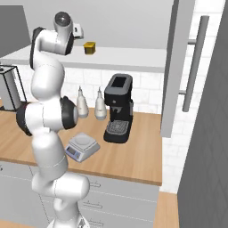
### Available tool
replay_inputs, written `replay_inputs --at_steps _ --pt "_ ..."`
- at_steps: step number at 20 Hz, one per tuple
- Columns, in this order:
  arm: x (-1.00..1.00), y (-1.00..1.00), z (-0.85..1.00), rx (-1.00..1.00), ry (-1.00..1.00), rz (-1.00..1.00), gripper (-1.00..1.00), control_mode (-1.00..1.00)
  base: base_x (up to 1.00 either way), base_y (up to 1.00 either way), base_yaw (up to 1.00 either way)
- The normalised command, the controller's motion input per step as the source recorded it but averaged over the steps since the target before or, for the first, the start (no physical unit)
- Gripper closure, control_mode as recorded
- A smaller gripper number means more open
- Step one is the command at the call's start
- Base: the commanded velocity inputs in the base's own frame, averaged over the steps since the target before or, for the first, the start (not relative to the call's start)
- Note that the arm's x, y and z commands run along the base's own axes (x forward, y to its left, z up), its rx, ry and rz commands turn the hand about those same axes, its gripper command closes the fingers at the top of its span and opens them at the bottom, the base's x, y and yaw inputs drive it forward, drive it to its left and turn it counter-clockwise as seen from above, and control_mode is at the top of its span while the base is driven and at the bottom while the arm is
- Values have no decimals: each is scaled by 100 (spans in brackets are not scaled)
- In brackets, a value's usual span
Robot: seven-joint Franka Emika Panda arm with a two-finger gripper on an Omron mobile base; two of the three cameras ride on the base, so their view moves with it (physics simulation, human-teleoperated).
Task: Pick the yogurt and place it on the digital scale for weighing, and close the cabinet.
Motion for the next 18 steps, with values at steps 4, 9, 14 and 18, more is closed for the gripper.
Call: replay_inputs --at_steps 4,9,14,18 --pt "26 14 -23 0 0 0 -100 -100 0 0 0" --pt "19 16 -33 0 0 0 -100 -100 0 0 0" --pt "6 20 -37 0 0 0 100 -100 0 0 0" --pt "0 14 -34 0 0 0 100 -100 0 0 0"
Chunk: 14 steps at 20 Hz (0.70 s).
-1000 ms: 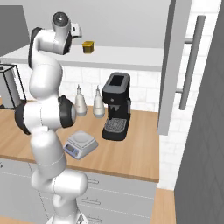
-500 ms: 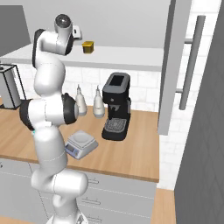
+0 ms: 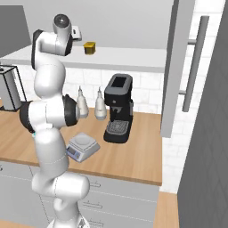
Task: Pick the yogurt and place it on the digital scale for weighing, and close the cabinet.
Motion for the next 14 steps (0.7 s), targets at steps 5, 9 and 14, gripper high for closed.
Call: replay_inputs --at_steps 5,9,14 --pt "-17 0 -5 3 0 0 100 -100 0 0 0" --pt "-52 0 5 14 0 0 100 -100 0 0 0" --pt "-62 0 0 14 0 0 100 -100 0 0 0"
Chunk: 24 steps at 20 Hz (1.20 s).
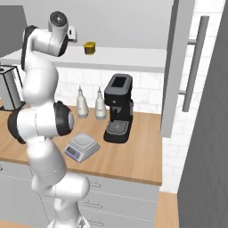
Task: Pick the yogurt and place it on the digital scale for weighing, and close the cabinet.
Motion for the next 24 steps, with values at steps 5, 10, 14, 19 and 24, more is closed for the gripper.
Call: replay_inputs --at_steps 5,10,14,19,24 --pt "-79 0 -3 15 -3 0 100 -100 0 0 0" --pt "-100 -16 6 14 -8 0 100 -100 0 0 0" --pt "-100 -79 3 -2 13 0 100 -100 0 0 0" --pt "-92 -96 -64 -4 -5 19 100 -100 0 0 0" --pt "-18 -54 -99 0 -10 50 100 -100 0 0 0"
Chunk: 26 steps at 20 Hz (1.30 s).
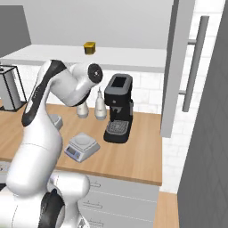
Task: Pick the yogurt and place it on the digital scale for weighing, and close the cabinet.
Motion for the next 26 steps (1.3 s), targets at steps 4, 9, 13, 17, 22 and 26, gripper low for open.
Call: replay_inputs --at_steps 4,9,13,17,22,26 --pt "3 -4 -100 0 -12 50 100 -100 0 0 0" --pt "17 0 -89 -2 -4 35 100 -100 0 0 0" --pt "11 4 -92 -11 0 16 100 -100 0 0 0" --pt "0 -7 -55 -8 -6 9 100 -100 0 0 0" --pt "0 1 -43 -6 0 -9 100 -100 0 0 0" --pt "0 -9 -32 -3 0 -14 100 -100 0 0 0"
